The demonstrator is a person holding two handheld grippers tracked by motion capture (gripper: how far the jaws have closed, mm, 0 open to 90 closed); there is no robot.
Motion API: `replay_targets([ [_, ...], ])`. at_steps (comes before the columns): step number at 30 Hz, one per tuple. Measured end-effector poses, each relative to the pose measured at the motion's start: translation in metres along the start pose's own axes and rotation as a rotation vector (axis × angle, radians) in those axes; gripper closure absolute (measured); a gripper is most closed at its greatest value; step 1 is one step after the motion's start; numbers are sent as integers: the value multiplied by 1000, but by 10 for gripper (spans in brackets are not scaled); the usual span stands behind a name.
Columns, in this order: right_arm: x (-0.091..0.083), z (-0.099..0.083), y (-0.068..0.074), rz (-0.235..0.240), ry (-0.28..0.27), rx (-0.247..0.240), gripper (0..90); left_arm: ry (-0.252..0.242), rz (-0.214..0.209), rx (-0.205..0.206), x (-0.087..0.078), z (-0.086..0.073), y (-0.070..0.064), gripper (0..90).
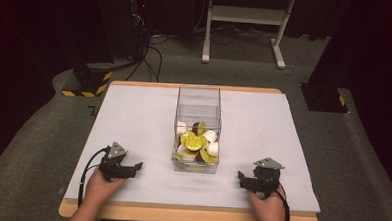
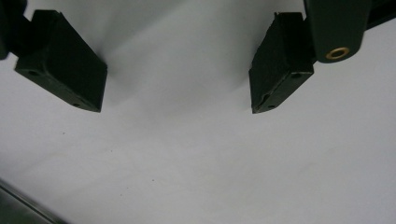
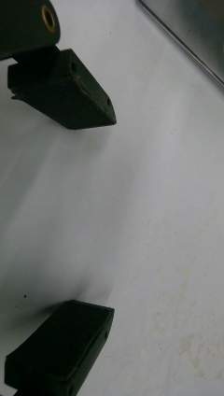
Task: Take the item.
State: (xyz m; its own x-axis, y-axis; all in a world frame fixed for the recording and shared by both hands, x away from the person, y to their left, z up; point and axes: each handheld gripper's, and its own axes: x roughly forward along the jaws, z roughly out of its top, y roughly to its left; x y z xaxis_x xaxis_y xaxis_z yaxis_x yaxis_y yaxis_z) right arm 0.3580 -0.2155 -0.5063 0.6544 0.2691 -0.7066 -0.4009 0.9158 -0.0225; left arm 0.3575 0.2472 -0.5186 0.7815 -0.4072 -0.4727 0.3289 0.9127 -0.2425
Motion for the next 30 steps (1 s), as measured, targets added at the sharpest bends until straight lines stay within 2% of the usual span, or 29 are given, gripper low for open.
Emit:
replay_targets([
  [15, 0, 0, 0, -1, 0, 1, 80, 5, 10, -2, 0, 0, 0, 190],
  [17, 0, 0, 0, -1, 0, 0, 80, 4, 11, -5, 0, 0, -1, 190],
  [18, 0, 0, 0, 0, 0, -1, 80, -8, 14, -21, 1, 1, -2, 188],
  [20, 0, 0, 0, 0, 0, -1, 80, 3, 14, -19, 1, 1, -2, 161],
  [22, 0, 0, 0, 0, 0, 1, 80, 16, 4, -2, 0, 1, -3, 155],
  [23, 0, 0, 0, 0, -1, -1, 80, 1, 0, -14, 0, 2, -5, 155],
  [25, 0, 0, 0, 0, 0, 0, 80, -1, -13, -18, -2, 3, -7, 155],
  [28, 0, 0, 0, 1, 1, 2, 80, -27, -30, -11, -5, 5, -10, 157],
  [30, 0, 0, 0, 1, 1, 2, 80, -24, -35, 0, -6, 6, -10, 157],
])
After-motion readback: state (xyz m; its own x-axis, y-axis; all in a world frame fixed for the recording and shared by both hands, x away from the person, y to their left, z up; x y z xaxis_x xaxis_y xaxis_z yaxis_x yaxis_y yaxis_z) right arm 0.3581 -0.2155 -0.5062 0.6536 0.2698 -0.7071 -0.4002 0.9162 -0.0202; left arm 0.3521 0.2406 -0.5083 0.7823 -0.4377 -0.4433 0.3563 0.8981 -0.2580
